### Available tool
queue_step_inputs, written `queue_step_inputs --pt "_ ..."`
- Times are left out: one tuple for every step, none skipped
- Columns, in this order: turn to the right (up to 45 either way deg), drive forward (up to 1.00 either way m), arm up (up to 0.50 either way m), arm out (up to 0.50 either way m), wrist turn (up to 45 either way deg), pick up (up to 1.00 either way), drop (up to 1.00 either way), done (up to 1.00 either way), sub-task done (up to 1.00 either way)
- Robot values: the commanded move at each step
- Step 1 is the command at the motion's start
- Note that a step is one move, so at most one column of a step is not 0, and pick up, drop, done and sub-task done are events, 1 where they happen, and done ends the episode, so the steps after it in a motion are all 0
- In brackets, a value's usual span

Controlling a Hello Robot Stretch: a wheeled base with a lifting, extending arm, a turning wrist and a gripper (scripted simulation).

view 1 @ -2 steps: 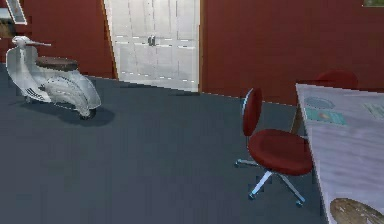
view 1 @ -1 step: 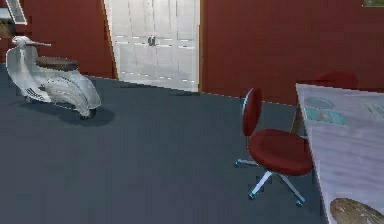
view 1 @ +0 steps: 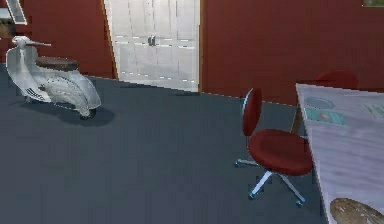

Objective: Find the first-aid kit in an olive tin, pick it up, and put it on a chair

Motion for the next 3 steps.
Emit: queue_step_inputs --pt "0.0 0.0 0.0 0.0 45.0 0.0 0.0 0.0 0.0" --pt "0.0 0.0 -0.38 0.0 0.0 0.0 0.0 0.0 0.0" --pt "0.0 0.0 -0.5 0.0 0.0 0.0 0.0 0.0 0.0"
